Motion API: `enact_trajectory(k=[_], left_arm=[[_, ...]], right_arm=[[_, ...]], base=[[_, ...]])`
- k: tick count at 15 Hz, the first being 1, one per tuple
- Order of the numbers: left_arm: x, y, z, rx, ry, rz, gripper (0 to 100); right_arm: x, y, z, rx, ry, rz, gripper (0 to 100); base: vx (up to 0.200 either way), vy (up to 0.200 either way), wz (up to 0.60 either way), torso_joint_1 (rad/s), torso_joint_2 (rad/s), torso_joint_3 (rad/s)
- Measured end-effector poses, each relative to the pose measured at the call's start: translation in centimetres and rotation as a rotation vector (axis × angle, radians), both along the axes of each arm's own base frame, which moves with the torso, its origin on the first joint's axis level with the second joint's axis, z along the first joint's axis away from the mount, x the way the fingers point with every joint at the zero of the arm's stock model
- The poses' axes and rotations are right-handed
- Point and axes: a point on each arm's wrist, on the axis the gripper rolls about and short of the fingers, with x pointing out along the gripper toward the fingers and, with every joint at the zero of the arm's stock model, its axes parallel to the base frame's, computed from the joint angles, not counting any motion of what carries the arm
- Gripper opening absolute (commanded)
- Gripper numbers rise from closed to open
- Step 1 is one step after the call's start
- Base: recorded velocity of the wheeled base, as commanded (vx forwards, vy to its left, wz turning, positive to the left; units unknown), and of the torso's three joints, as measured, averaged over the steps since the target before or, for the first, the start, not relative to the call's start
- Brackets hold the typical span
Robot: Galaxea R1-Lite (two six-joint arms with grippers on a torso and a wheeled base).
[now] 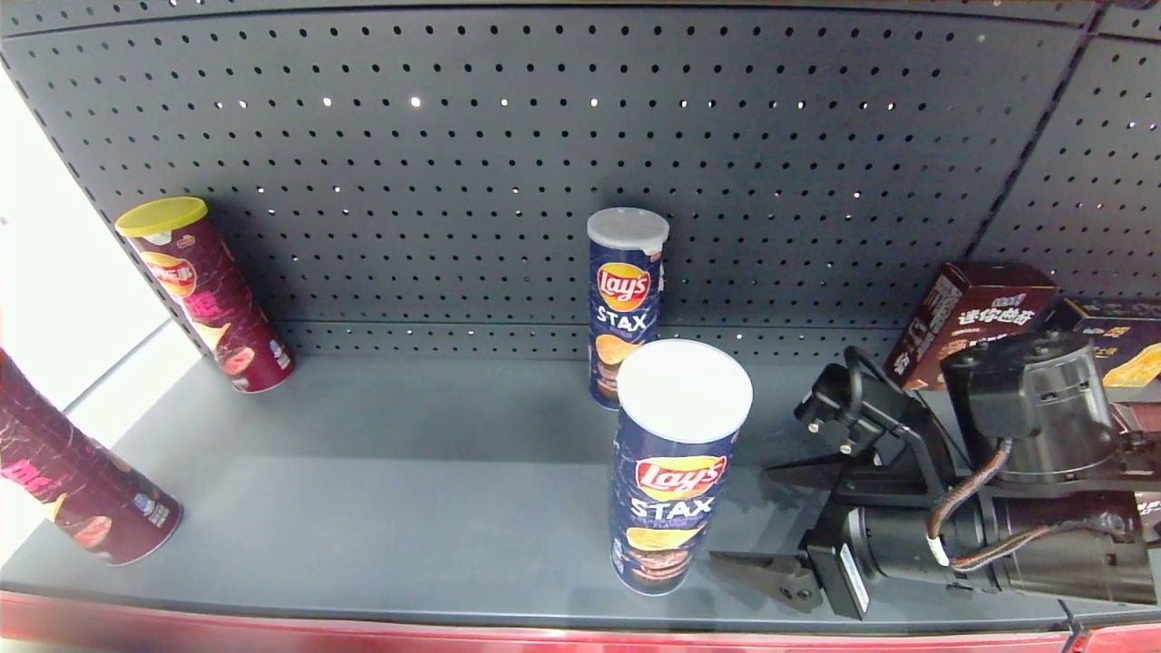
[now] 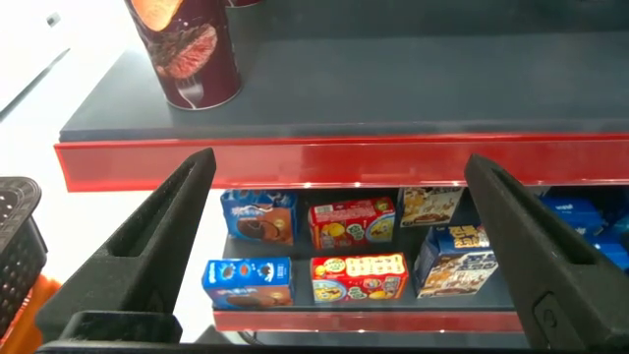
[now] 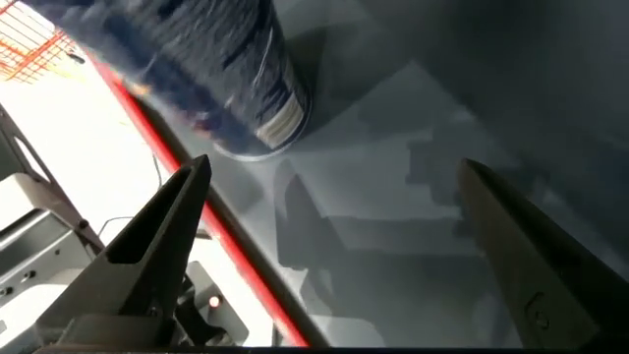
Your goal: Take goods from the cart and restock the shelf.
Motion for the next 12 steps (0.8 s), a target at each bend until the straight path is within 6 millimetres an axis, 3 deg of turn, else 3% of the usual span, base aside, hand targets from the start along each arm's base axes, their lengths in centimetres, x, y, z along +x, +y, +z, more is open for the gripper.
enact_trajectory(k=[5,12], left_arm=[[0.00,0.00,0.00,-0.006,0.001,0.000,100],[0.00,0.00,0.00,-0.006,0.001,0.000,100]], right_arm=[[1.03,0.90,-0.42,-0.017,0.001,0.009,100],[1.21,0.63,-0.85,-0.029,0.011,-0.003,100]], base=[[0.000,0.000,0.00,0.000,0.00,0.000],[0.000,0.000,0.00,0.000,0.00,0.000]])
